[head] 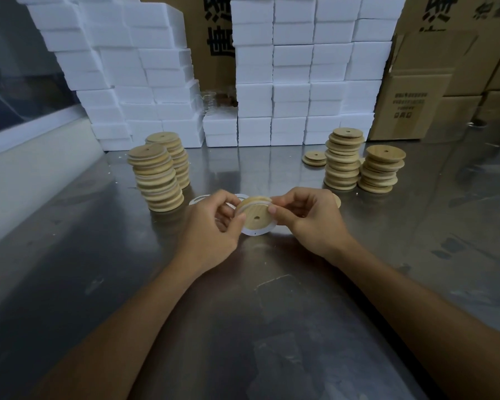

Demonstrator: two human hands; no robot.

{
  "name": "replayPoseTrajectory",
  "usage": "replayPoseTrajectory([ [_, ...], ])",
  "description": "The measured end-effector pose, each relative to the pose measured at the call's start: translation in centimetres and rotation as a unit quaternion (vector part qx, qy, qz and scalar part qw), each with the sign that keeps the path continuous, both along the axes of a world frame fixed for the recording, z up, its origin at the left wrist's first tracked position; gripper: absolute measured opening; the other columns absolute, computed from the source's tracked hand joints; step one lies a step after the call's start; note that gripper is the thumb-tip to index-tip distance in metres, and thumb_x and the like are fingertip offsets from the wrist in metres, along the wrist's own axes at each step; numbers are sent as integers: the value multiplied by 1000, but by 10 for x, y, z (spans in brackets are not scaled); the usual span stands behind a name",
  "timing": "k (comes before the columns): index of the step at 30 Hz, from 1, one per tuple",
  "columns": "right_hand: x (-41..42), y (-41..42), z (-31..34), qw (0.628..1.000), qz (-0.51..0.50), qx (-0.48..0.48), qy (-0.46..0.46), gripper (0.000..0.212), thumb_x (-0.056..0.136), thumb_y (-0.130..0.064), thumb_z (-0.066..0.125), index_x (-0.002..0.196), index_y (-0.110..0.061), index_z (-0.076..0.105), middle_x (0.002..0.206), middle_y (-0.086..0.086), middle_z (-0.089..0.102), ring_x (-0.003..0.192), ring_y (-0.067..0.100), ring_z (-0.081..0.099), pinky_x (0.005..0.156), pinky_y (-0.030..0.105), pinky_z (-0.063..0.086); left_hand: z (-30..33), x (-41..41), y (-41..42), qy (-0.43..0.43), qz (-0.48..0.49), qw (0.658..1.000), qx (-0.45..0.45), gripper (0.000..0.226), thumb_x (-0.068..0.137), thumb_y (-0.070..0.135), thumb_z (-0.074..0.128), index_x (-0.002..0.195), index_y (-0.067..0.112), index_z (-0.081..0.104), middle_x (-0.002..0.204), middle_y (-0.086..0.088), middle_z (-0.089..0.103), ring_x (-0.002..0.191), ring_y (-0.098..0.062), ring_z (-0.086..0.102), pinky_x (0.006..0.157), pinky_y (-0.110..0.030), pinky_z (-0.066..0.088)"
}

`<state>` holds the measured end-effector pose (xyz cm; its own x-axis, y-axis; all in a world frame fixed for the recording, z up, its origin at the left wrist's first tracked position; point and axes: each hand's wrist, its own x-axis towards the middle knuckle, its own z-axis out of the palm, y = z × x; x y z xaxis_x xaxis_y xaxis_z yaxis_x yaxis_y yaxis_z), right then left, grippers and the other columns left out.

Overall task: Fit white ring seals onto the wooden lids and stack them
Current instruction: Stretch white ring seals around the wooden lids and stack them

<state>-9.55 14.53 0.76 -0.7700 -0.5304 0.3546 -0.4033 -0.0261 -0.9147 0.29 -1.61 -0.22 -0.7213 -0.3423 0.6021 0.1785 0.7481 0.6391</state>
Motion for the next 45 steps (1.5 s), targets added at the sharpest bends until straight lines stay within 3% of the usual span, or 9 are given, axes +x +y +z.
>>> replayPoseTrajectory([
  [5, 7, -2, 3, 987, 18, 68, 143, 3, 84, -2, 73, 87, -2, 73, 94, 2, 75, 90, 10, 71, 83, 30, 59, 8, 4, 4, -44, -15, 980, -193, 20, 81, 37, 72, 78, 24, 57, 71, 14, 50, 64, -7, 46, 60, -23, 39],
  [8, 15, -2, 7, 962, 34, 99, 251, 5, 85, -4, 71, 85, -8, 73, 92, -1, 76, 91, 10, 70, 82, 32, 58, 11, 6, 3, -94, 78, 962, -246, 34, 73, 63, 54, 60, 36, 38, 54, 17, 32, 58, -11, 37, 49, -25, 23],
  [10, 19, -4, 9, 945, 43, 112, 304, 8, 85, -3, 69, 86, -11, 73, 94, 0, 76, 89, 13, 71, 80, 36, 58, 10, 7, 1, -137, 135, 944, -268, 43, 70, 73, 41, 58, 32, 43, 56, 13, 35, 62, -14, 37, 50, -26, 21],
  [15, 18, -7, 8, 957, 56, 82, 274, 6, 86, -5, 70, 86, -11, 71, 96, -2, 75, 90, 7, 70, 82, 26, 57, 10, 7, 0, -78, 86, 943, -311, 33, 82, 53, 48, 82, 26, 65, 65, 8, 49, 60, -13, 40, 49, -21, 19],
  [19, 17, -6, 6, 992, 72, 25, 101, 4, 86, -9, 73, 85, -8, 70, 87, 4, 75, 84, 12, 72, 78, 27, 58, 8, 5, 2, -92, -12, 972, -214, 31, 84, 51, 39, 75, 29, 58, 66, 12, 55, 62, -10, 52, 54, -30, 37],
  [24, 17, -4, 10, 993, 105, -20, -40, 8, 88, -8, 69, 81, -2, 68, 75, 8, 73, 70, 13, 70, 65, 25, 57, 1, 2, 7, -118, -7, 991, -63, 34, 74, 63, 44, 57, 36, 55, 56, 10, 58, 59, -10, 55, 58, -38, 47],
  [29, 12, 2, 15, 978, 141, -13, -154, 17, 76, -22, 70, 76, -5, 69, 72, 8, 72, 65, 14, 69, 59, 26, 58, 2, 2, 10, -143, -91, 984, 61, 42, 72, 63, 58, 77, 24, 72, 73, 4, 71, 74, -12, 67, 73, -42, 55],
  [33, 9, 3, 15, 976, 132, -16, -173, 20, 72, -28, 73, 73, -8, 71, 71, 7, 73, 63, 11, 67, 57, 21, 55, 4, 1, 16, -137, -133, 970, 150, 31, 76, 51, 67, 83, 22, 75, 81, 1, 74, 80, -12, 69, 76, -31, 55],
  [45, 10, -4, 12, 960, 149, -28, -236, 38, 82, -26, 67, 91, 10, 64, 84, 18, 70, 80, 24, 70, 75, 33, 60, 3, -2, 16, -78, -109, 958, 255, 34, 87, 43, 64, 60, 22, 67, 50, 12, 57, 46, 0, 52, 44, -8, 35],
])
